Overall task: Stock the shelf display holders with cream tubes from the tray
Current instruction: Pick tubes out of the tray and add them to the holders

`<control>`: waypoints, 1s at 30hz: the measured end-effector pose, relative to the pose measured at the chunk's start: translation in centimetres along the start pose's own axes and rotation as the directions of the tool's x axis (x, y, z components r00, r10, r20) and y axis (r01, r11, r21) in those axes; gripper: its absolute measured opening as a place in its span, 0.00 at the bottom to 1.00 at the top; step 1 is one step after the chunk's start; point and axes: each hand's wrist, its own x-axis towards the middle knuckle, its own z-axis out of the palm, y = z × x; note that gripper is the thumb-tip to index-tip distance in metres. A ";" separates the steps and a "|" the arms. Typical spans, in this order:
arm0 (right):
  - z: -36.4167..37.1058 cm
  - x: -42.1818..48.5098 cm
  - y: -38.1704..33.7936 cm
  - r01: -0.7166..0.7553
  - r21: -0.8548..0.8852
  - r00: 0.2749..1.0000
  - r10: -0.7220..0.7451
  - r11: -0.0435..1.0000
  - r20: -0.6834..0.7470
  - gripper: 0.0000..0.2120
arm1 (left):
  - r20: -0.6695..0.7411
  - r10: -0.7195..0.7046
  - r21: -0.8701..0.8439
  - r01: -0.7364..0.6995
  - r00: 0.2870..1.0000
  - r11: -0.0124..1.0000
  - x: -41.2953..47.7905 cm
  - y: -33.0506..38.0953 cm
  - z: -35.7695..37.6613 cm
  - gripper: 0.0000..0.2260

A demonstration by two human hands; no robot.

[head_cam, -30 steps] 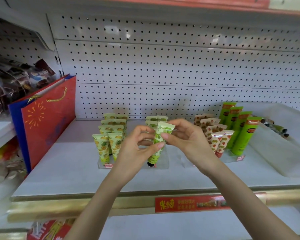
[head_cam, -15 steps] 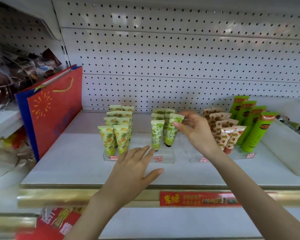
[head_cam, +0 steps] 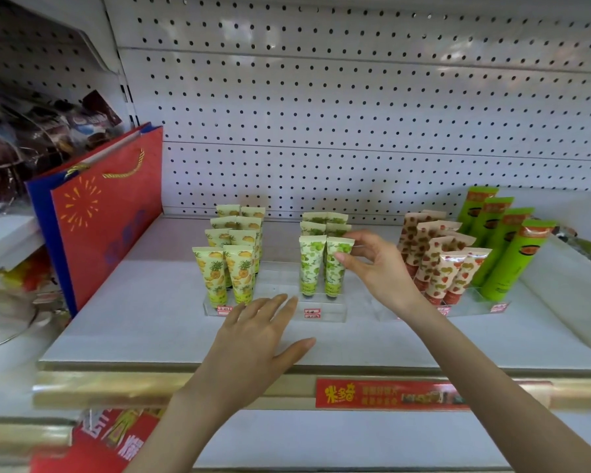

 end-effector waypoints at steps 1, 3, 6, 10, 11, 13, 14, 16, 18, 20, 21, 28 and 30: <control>0.0 0.1 0.0 -0.005 0.001 1.000 0.005 1.000 0.002 0.09 | 0.000 -0.002 0.005 0.002 1.000 1.000 0.0 0.0 0.0 0.45; 0.0 0.1 0.0 -0.012 0.002 1.000 0.012 1.000 0.005 0.10 | -0.015 -0.003 0.004 0.003 1.000 1.000 0.0 0.0 0.0 0.44; -0.2 0.1 0.2 -0.012 0.002 1.000 0.012 1.000 0.009 0.11 | -0.021 -0.007 -0.010 0.007 1.000 1.000 0.0 0.0 -0.1 0.42; -0.6 0.0 0.2 -0.009 -0.021 1.000 0.009 1.000 0.007 0.12 | -0.029 0.002 -0.002 -0.002 1.000 1.000 -0.2 0.3 -0.8 0.40; -0.8 -0.1 0.0 -0.010 -0.033 1.000 0.010 0.999 0.005 0.12 | -0.037 0.013 -0.004 -0.013 0.999 1.000 -0.1 0.4 -1.1 0.39; -1.2 -0.4 -0.2 -0.013 -0.051 1.000 0.013 0.999 -0.001 0.11 | -0.063 0.038 -0.014 -0.039 0.997 0.999 0.0 0.7 -1.8 0.39; -1.5 -0.7 -0.4 -0.013 -0.061 1.000 0.013 0.998 -0.004 0.10 | -0.077 0.051 -0.023 -0.053 0.996 0.998 0.1 0.8 -2.2 0.40; -2.1 -1.5 -1.0 -0.011 -0.111 1.000 0.009 0.994 -0.020 0.09 | -0.101 0.078 -0.045 -0.083 0.992 0.996 0.5 1.1 -3.1 0.39; -2.8 -2.6 -1.7 -0.013 -0.200 0.999 0.006 0.980 -0.036 0.08 | -0.122 0.115 -0.021 -0.118 0.986 0.993 1.0 1.5 -4.0 0.39; -3.6 -4.0 -2.8 -0.022 -0.301 0.999 0.009 0.954 -0.045 0.10 | -0.119 0.152 0.018 -0.151 0.981 0.988 1.4 1.8 -5.0 0.41; -4.0 -4.8 -3.3 -0.019 -0.377 0.999 0.001 0.926 -0.046 0.14 | -0.115 0.171 0.035 -0.168 0.979 0.985 1.7 2.0 -5.5 0.41; -7.7 -10.4 -6.7 -0.112 -0.878 0.991 0.118 0.465 -0.064 0.34 | -0.061 0.279 0.077 -0.274 0.958 0.959 3.8 4.5 -7.4 0.37; -9.1 -11.9 -7.4 -0.152 -0.910 0.982 0.165 0.385 -0.094 0.32 | -0.048 0.316 0.056 -0.314 0.947 0.948 4.2 5.7 -7.6 0.37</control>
